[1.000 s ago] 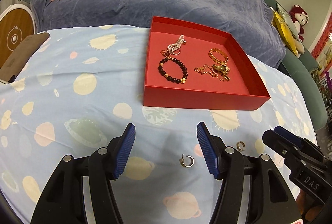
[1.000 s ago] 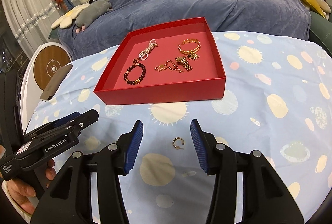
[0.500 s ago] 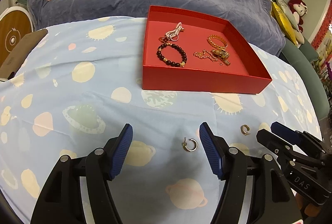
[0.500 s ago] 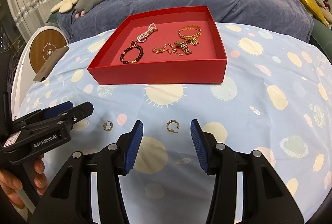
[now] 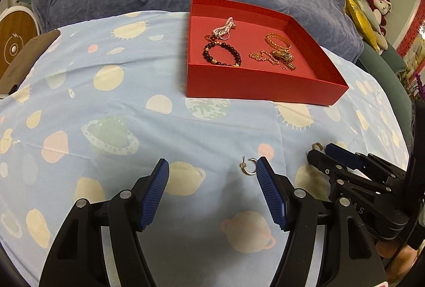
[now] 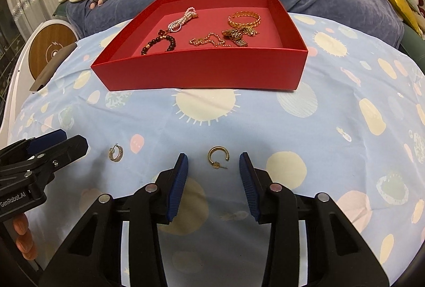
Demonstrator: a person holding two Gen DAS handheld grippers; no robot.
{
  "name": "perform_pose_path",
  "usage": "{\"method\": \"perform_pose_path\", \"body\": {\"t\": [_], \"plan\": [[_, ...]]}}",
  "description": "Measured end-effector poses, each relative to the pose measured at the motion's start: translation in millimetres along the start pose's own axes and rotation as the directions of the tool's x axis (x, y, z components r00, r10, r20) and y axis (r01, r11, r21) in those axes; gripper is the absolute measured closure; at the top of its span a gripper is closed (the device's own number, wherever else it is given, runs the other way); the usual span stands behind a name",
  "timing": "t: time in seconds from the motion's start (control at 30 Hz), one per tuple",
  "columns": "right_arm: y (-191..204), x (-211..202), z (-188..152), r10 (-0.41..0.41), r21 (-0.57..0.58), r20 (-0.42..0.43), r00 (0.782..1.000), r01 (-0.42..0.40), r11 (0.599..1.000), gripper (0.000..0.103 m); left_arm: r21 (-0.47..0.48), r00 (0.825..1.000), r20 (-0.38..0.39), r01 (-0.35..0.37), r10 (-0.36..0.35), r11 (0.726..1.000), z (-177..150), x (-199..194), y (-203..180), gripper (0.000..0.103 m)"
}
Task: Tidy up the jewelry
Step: 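Grasp a gold hoop earring with the right gripper, then grasp the other gold hoop earring with the left gripper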
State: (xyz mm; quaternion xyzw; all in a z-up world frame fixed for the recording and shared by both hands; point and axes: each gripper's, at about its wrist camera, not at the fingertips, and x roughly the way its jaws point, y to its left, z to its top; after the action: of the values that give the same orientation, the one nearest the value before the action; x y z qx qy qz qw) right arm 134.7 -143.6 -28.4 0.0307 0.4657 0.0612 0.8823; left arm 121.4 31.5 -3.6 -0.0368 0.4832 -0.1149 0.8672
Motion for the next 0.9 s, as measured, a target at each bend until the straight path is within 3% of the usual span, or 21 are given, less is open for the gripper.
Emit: {"method": "perform_pose_path", "body": {"t": [0.2,0.67,0.9], "plan": [[-1,1,0,-0.017,-0.004,0.008,1.0,0.017,1.0,0.087,0.023,1.0,-0.017,0.0,0.001,1.0,-8,5,-2,0.038],[-7,-14,1,0.013,0.029,0.021,1.0,-0.014,0.999,0.087,0.082,1.0,-0.003,0.032,-0.031,0.996,-10,16,-26,0.038],[-18,-21,0,0.011,0.056,0.028,1.0,-0.013,0.998,0.087,0.126,1.0,0.021,-0.013,0.01,0.992,-9,29,-41,0.062]]}}
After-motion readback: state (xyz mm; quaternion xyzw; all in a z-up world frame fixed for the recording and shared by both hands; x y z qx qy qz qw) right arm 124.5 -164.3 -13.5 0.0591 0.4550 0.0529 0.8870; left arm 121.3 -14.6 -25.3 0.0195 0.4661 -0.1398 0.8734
